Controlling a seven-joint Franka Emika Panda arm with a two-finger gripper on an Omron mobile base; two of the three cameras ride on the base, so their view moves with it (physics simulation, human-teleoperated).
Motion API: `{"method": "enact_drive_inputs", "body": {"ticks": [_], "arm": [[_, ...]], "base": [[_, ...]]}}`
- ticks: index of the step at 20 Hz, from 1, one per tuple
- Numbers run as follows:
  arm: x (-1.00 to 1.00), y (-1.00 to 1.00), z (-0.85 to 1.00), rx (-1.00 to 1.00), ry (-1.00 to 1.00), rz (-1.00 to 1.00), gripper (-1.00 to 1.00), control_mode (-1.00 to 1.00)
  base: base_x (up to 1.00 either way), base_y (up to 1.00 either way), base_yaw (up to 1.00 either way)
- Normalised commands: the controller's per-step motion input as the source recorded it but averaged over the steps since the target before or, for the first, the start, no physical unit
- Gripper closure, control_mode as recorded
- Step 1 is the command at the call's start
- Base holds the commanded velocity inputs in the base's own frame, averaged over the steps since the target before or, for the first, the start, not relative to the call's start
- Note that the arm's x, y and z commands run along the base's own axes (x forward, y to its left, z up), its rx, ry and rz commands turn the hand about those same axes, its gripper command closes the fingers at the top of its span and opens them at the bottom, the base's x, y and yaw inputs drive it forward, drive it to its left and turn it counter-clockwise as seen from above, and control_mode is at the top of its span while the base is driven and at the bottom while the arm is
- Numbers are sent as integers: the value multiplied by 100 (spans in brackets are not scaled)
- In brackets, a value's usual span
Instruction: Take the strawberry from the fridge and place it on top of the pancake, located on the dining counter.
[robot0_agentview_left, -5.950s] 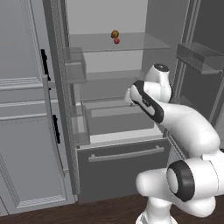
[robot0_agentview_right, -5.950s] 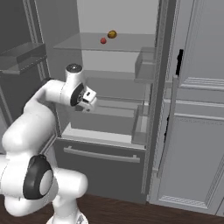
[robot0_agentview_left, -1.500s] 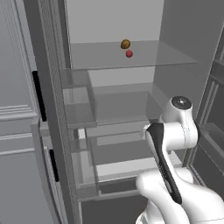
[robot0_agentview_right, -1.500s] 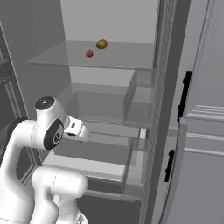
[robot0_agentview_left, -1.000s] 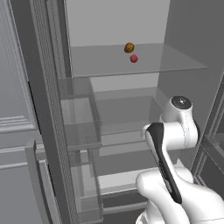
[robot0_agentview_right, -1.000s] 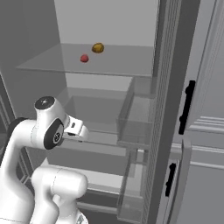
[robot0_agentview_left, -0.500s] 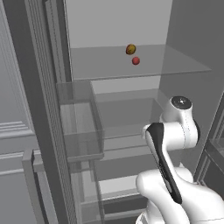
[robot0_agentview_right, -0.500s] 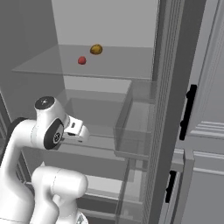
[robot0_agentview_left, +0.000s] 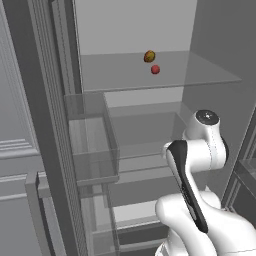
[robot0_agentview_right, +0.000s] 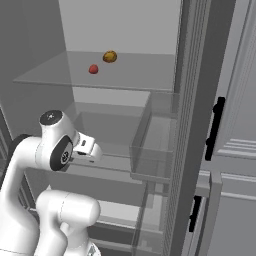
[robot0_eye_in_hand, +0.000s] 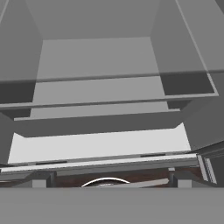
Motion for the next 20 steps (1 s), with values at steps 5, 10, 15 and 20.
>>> {"method": "enact_drive_inputs", "body": {"ticks": [5, 10, 15, 20], "arm": [[0, 0, 17, 0, -18, 8, -100, -100], [-1, 0, 65, -1, -34, 11, -100, -100], [0, 11, 87, -13, -9, 1, -100, -100], [-5, 0, 70, -4, -4, -2, -100, -100]], "base": [[0, 0, 0], [0, 0, 0], [0, 0, 0], [0, 0, 0]]}}
